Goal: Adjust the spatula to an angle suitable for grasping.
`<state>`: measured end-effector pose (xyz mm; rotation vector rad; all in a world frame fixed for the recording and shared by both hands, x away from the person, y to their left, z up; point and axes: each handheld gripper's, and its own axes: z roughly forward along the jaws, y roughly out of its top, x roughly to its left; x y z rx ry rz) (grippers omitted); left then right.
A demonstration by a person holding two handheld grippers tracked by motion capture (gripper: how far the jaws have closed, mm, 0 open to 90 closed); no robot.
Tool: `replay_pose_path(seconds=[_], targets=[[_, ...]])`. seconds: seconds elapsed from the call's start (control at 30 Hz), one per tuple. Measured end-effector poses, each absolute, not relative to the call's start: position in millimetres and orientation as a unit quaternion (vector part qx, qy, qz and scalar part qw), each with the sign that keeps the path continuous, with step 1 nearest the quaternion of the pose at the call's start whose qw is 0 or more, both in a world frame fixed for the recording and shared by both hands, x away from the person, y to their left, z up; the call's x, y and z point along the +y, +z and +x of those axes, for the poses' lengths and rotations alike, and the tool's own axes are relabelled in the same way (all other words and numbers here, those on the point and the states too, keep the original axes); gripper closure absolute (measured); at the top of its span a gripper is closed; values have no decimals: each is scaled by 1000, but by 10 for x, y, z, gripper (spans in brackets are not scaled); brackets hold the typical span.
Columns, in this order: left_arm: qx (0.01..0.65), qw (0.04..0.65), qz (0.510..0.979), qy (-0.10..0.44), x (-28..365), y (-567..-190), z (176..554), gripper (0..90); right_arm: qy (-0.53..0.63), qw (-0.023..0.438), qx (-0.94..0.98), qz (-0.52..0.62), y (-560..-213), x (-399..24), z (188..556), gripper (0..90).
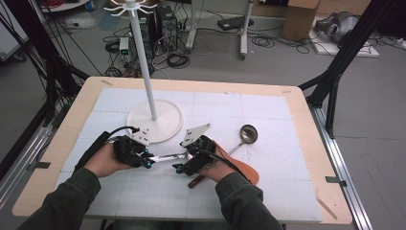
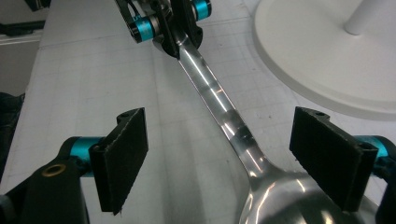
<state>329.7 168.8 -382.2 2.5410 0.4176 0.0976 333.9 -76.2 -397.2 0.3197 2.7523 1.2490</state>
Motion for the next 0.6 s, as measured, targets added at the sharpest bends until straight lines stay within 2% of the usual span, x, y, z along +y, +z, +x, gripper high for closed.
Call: replay_pose_path(seconds=[0.37, 0.47, 0.6], targets=[[151, 265, 951, 44, 1649, -3791, 3292, 746, 380, 36, 922, 65, -4111, -399, 3483, 298], [150, 261, 953, 45, 1643, -3804, 3292, 746, 364, 32, 929, 53, -4164, -313, 3515, 367], [149, 261, 953, 45, 1644, -3806, 3294, 745, 346, 34, 937, 37, -4206, -244, 3535, 520]])
